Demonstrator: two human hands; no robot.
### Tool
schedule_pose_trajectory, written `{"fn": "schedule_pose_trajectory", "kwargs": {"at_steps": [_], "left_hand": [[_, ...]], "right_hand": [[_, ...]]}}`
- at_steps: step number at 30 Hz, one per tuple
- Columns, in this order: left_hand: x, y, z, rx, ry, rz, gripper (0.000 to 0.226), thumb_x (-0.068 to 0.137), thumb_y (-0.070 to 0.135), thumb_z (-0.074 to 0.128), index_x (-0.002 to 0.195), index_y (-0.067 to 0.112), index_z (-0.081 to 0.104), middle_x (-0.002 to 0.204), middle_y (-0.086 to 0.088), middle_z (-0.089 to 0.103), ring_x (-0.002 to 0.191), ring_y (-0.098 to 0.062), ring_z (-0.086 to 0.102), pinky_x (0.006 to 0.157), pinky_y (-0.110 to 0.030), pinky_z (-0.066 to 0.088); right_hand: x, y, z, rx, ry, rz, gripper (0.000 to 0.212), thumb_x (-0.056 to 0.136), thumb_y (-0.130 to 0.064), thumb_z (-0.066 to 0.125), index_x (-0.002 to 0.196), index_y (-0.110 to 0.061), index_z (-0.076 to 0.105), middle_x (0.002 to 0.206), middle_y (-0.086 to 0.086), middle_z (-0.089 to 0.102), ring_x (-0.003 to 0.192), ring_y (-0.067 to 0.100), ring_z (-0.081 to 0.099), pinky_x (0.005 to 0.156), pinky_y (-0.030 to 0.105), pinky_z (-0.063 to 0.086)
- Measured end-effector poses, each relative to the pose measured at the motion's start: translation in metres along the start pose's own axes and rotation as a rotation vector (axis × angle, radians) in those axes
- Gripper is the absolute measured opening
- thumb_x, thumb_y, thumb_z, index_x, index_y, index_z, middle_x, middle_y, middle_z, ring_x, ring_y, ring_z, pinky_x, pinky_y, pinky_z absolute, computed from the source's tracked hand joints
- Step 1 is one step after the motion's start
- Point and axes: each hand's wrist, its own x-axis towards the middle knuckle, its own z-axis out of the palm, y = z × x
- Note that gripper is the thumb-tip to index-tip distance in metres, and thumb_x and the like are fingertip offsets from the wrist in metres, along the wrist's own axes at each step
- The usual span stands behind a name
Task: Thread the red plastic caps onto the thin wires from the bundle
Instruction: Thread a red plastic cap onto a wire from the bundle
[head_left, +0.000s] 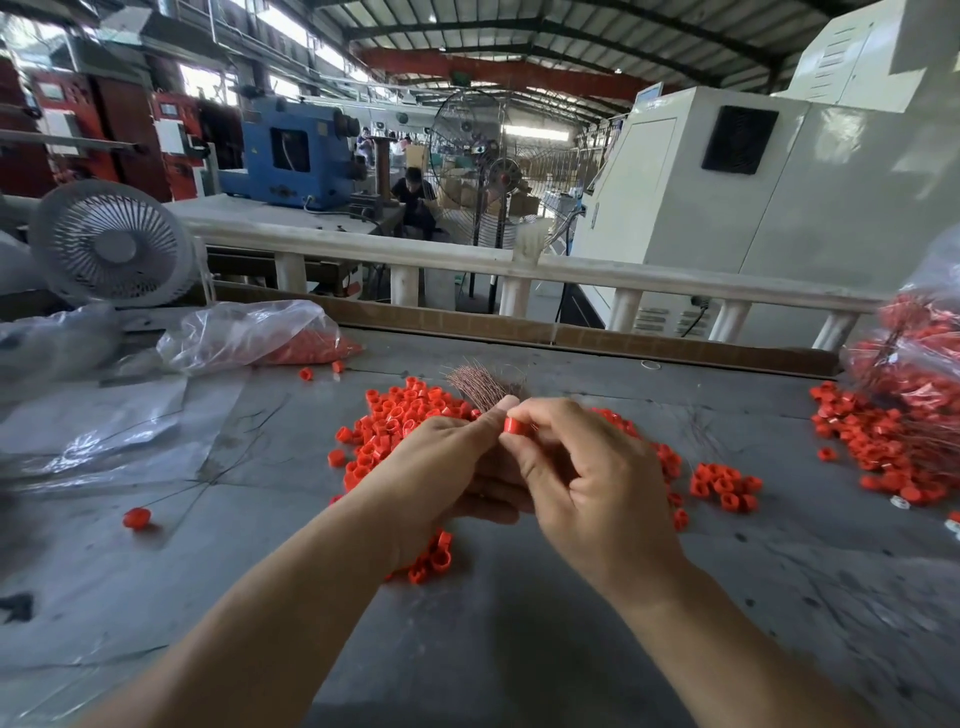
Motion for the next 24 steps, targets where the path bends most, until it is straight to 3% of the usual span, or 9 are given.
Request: {"fn": "schedule_pose_trajectory", "kwargs": {"at_steps": [2, 4, 8, 11, 15, 20, 24], "left_hand": [[0.000, -0.001, 0.000, -0.018, -0.022, -0.011, 0.068, 0.077, 0.057, 0.061, 0.101, -0.004, 0.075, 0.108, -0.029, 0.072, 0.096, -0.040, 0.073, 0.091, -0.047, 0.058], [0.000, 0.001, 0.000, -0.076, -0.043, 0.002, 0.073, 0.076, 0.055, 0.065, 0.112, -0.008, 0.071, 0.117, -0.030, 0.069, 0.100, -0.039, 0.069, 0.087, -0.040, 0.058], [-0.001, 0.005, -0.003, -0.215, -0.143, 0.071, 0.034, 0.089, 0.035, 0.064, 0.098, 0.005, 0.077, 0.100, -0.019, 0.075, 0.092, -0.025, 0.072, 0.077, -0.031, 0.060], [0.000, 0.006, -0.005, -0.271, -0.139, 0.135, 0.020, 0.090, 0.025, 0.064, 0.089, 0.008, 0.074, 0.091, -0.015, 0.072, 0.086, -0.027, 0.068, 0.079, -0.036, 0.056], [-0.001, 0.009, -0.006, -0.307, -0.121, 0.169, 0.017, 0.090, 0.021, 0.066, 0.094, 0.004, 0.070, 0.088, -0.016, 0.068, 0.082, -0.028, 0.068, 0.079, -0.038, 0.057], [0.001, 0.009, -0.008, -0.299, -0.053, 0.184, 0.020, 0.090, 0.014, 0.067, 0.104, 0.000, 0.069, 0.089, -0.018, 0.070, 0.080, -0.027, 0.070, 0.075, -0.035, 0.060], [0.003, 0.008, -0.012, -0.247, 0.119, 0.223, 0.021, 0.077, 0.015, 0.073, 0.095, 0.002, 0.073, 0.084, -0.017, 0.067, 0.080, -0.026, 0.063, 0.080, -0.034, 0.054]], "right_hand": [[0.000, -0.003, 0.000, 0.016, 0.019, -0.016, 0.011, 0.090, -0.015, 0.075, 0.101, -0.014, 0.074, 0.087, -0.028, 0.052, 0.076, -0.009, 0.052, 0.071, 0.011, 0.046], [0.001, -0.004, -0.002, 0.037, 0.034, -0.022, 0.011, 0.090, -0.013, 0.075, 0.101, -0.014, 0.073, 0.087, -0.028, 0.053, 0.074, -0.007, 0.056, 0.069, 0.014, 0.049], [0.000, -0.005, -0.004, 0.123, 0.024, -0.043, 0.013, 0.090, -0.010, 0.074, 0.103, -0.010, 0.071, 0.098, -0.014, 0.071, 0.086, 0.002, 0.068, 0.075, 0.021, 0.056], [0.000, -0.007, -0.003, 0.150, 0.020, -0.047, 0.016, 0.089, -0.012, 0.076, 0.104, -0.008, 0.071, 0.105, -0.013, 0.070, 0.089, 0.000, 0.067, 0.079, 0.017, 0.054], [0.000, -0.008, 0.000, 0.181, 0.000, -0.008, 0.018, 0.089, -0.023, 0.076, 0.101, -0.009, 0.071, 0.094, -0.008, 0.072, 0.082, 0.004, 0.067, 0.075, 0.019, 0.055], [-0.002, -0.004, 0.002, 0.219, -0.069, 0.067, 0.013, 0.089, -0.018, 0.073, 0.101, -0.016, 0.068, 0.093, -0.012, 0.069, 0.085, 0.007, 0.068, 0.075, 0.026, 0.056], [-0.003, -0.002, 0.004, 0.256, -0.109, 0.129, 0.016, 0.089, -0.015, 0.069, 0.105, -0.019, 0.067, 0.093, -0.017, 0.069, 0.086, 0.002, 0.068, 0.076, 0.014, 0.051]]}}
